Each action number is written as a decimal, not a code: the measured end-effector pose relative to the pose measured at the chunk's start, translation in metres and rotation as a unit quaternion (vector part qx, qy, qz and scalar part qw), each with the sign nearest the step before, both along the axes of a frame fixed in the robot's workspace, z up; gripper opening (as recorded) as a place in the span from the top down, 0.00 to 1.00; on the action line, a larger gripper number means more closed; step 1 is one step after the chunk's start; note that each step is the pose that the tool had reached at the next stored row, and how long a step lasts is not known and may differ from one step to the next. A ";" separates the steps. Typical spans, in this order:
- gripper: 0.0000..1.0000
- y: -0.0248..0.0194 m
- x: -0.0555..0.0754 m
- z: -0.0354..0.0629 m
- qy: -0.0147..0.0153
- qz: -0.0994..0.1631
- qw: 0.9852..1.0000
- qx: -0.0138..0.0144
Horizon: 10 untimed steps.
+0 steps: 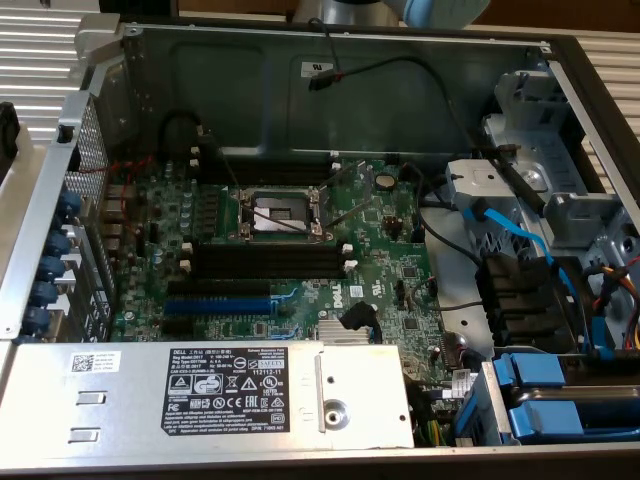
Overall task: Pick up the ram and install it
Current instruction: 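Pick up the ram and move it above insertion slot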
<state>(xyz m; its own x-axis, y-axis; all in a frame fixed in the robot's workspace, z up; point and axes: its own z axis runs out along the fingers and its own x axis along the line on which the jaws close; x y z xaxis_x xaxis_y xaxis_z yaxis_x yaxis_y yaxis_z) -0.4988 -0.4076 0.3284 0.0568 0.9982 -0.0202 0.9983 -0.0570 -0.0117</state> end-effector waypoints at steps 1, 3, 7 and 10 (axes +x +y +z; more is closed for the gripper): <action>0.88 0.0000 0.000 0.0041 0.000 0.000 1.000 0.000; 0.88 0.0000 0.000 0.0126 -0.001 0.000 1.000 0.000; 0.88 0.0001 0.000 0.0302 -0.002 0.000 1.000 0.000; 0.88 0.0001 0.000 0.0406 -0.003 0.000 1.000 0.000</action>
<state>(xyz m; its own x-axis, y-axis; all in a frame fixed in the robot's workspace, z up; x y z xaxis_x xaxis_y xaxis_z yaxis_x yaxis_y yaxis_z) -0.4988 -0.4074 0.3690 0.0570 0.9982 -0.0200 0.9984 -0.0571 -0.0047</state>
